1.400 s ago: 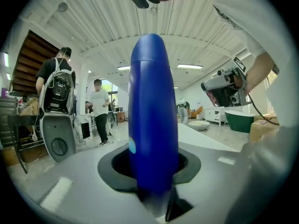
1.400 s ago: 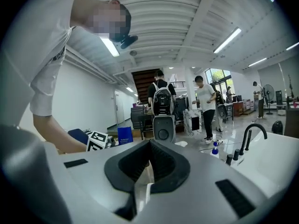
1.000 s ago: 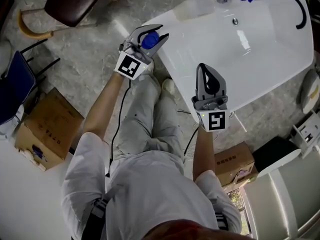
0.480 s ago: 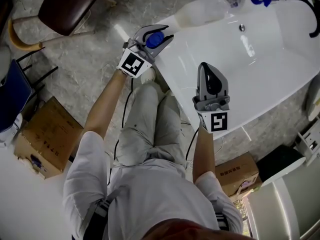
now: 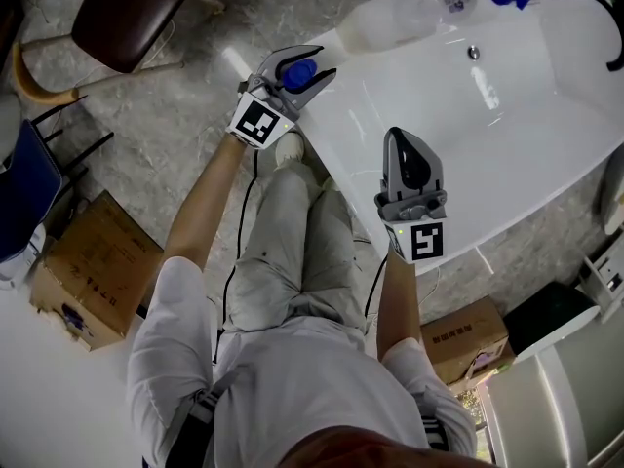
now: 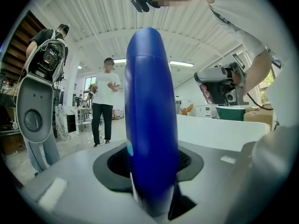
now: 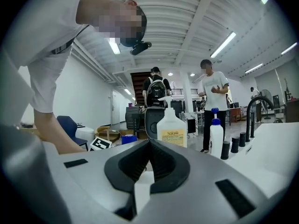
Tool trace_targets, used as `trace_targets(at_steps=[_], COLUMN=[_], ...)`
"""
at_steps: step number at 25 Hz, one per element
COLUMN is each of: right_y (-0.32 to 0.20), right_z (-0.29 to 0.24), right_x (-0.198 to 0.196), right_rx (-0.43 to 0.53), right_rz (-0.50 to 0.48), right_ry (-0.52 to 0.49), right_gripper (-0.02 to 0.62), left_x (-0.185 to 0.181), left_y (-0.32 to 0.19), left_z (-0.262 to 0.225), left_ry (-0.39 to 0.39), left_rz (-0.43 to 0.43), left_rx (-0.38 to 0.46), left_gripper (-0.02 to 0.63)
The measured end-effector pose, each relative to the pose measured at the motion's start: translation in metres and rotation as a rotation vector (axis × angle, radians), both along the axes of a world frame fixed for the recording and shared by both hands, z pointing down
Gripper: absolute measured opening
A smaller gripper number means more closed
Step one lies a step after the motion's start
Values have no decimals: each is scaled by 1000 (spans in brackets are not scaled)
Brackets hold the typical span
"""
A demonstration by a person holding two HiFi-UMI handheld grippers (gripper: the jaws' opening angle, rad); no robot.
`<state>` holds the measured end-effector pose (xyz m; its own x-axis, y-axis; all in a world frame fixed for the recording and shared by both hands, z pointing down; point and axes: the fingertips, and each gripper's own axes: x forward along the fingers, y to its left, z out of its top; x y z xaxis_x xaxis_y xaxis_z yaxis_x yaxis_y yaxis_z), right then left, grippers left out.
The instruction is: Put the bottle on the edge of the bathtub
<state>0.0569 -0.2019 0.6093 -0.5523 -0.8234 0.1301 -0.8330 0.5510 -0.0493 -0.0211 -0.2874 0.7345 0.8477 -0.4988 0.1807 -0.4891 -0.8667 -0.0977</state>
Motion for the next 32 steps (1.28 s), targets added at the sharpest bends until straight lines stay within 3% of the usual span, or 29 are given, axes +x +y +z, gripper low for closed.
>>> trace_targets(at_steps=[7, 11, 19, 26, 32], right_y=[0, 7, 34, 61, 101], right_z=[-10, -22, -96, -177, -251], right_x=[-2, -1, 6, 20, 24], right_rx=[-17, -26, -17, 13, 21], right_rz=[2, -6, -9, -12, -50], right_ry=[-12, -8, -11, -5, -9], right_gripper=[2, 2, 2, 2, 2], left_x=[-4, -8, -20, -28, -26], left_y=[3, 9, 35, 54, 101], left_z=[-5, -30, -121, -222, -306], left_ry=[-1, 37, 3, 42, 87], left_rz=[7, -30, -76, -151, -243], left_rx=[-35, -23, 34, 69, 35], left_gripper=[364, 476, 499, 277, 119])
